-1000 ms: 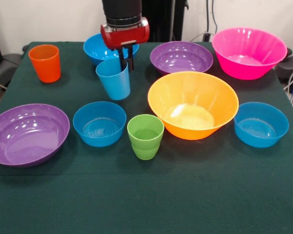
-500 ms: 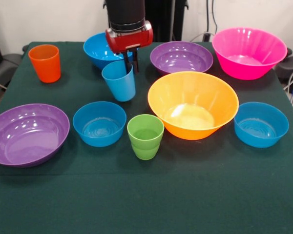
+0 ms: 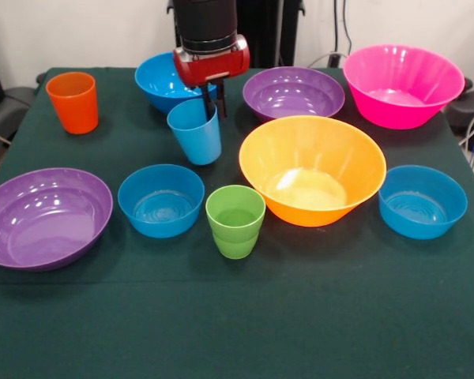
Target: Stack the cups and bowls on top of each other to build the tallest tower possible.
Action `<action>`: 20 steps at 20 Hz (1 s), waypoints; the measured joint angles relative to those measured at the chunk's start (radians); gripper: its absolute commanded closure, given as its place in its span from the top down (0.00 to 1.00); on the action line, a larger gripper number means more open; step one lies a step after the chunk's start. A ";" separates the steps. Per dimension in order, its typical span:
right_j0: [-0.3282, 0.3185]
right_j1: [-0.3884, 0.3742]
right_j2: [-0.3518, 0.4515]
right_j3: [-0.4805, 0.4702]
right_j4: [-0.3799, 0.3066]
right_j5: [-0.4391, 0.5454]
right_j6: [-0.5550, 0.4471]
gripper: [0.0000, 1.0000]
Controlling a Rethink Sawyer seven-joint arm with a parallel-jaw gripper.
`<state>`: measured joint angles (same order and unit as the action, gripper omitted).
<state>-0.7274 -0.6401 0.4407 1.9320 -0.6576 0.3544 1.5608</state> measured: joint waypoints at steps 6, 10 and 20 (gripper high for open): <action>0.018 -0.010 0.000 0.000 -0.025 0.000 0.000 0.00; 0.028 -0.010 0.000 -0.002 -0.025 0.000 0.000 0.00; 0.054 -0.010 0.000 -0.015 -0.027 0.000 0.000 0.00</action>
<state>-0.6738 -0.6499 0.4406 1.9167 -0.6846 0.3546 1.5608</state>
